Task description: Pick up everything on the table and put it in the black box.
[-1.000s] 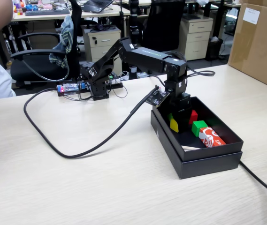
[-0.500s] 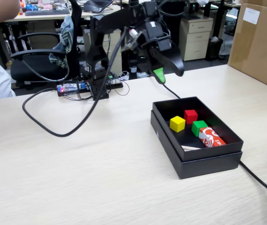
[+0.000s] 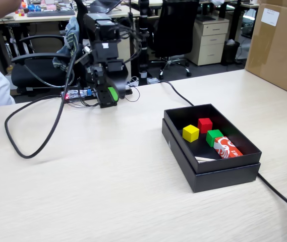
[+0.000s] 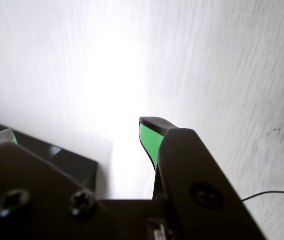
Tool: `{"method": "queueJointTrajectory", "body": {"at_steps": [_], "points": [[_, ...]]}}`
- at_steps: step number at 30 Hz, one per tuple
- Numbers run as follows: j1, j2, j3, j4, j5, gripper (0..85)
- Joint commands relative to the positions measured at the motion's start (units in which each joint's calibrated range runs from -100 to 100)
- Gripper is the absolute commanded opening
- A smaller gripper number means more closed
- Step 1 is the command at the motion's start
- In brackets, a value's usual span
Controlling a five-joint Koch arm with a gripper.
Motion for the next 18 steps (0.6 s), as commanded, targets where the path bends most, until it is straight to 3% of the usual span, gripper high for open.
{"method": "queueJointTrajectory", "body": {"at_steps": [1, 6, 18], "points": [[-0.4, -8.5, -5.5, 6.7, 0.9, 49.6], [-0.8, -9.6, -15.4, 11.6, 2.6, 51.9], [-1.0, -9.5, -39.5, 38.1, 1.7, 52.0]]}}
